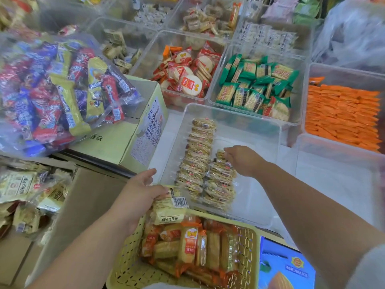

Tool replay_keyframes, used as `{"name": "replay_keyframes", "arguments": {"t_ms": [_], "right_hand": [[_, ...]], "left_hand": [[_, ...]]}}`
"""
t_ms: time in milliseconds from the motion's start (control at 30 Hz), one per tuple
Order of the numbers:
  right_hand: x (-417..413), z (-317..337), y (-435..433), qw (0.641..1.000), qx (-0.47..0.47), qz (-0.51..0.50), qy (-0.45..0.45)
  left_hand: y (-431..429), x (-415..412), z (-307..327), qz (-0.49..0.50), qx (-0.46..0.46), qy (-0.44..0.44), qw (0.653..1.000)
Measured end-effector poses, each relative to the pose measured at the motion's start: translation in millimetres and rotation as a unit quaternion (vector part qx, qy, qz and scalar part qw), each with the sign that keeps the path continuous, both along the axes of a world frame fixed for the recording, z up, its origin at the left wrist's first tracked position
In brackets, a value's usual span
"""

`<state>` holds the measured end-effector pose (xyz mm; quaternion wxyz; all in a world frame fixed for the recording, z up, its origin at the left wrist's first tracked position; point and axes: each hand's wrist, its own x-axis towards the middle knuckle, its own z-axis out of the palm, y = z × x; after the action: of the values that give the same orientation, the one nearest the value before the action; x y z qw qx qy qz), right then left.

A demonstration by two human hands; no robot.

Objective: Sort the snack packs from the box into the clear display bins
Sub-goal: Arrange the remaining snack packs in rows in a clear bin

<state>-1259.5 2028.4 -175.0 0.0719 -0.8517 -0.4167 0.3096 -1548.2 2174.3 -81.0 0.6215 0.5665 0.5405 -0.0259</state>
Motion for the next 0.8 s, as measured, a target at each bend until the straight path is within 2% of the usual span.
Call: {"name": "replay_keyframes", "arguments": {"t_ms": [200, 433, 567, 667, 800], "right_hand": [[-6.5, -16.2, 13.6, 0.992, -0.01, -0.075, 0.098], [-11.0, -25.9, 17.5, 0.992, -0.016, -0.073, 0.099], [-11.9, -29.0, 20.3, 0.992, -0.036, -0.062, 0.106], [-10.2, -26.4, 21.8, 0.993, -0.063, -0.033, 0.089], [-9.9, -19.0, 14.2, 0.996, -0.077, -0.023, 0.049]], "left_hand": [[16.4, 16.0, 8.6, -0.07, -0.055, 0.058, 0.994], [9.6, 20.1, 12.8, -0.084, -0.054, 0.062, 0.993], [9.1, 20.2, 7.3, -0.062, -0.055, 0.046, 0.995], [1.6, 19.1, 1.4, -0.015, -0.063, -0.002, 0.998], [-17.4, 9.8, -3.6, 0.072, -0.01, -0.057, 0.996]]}}
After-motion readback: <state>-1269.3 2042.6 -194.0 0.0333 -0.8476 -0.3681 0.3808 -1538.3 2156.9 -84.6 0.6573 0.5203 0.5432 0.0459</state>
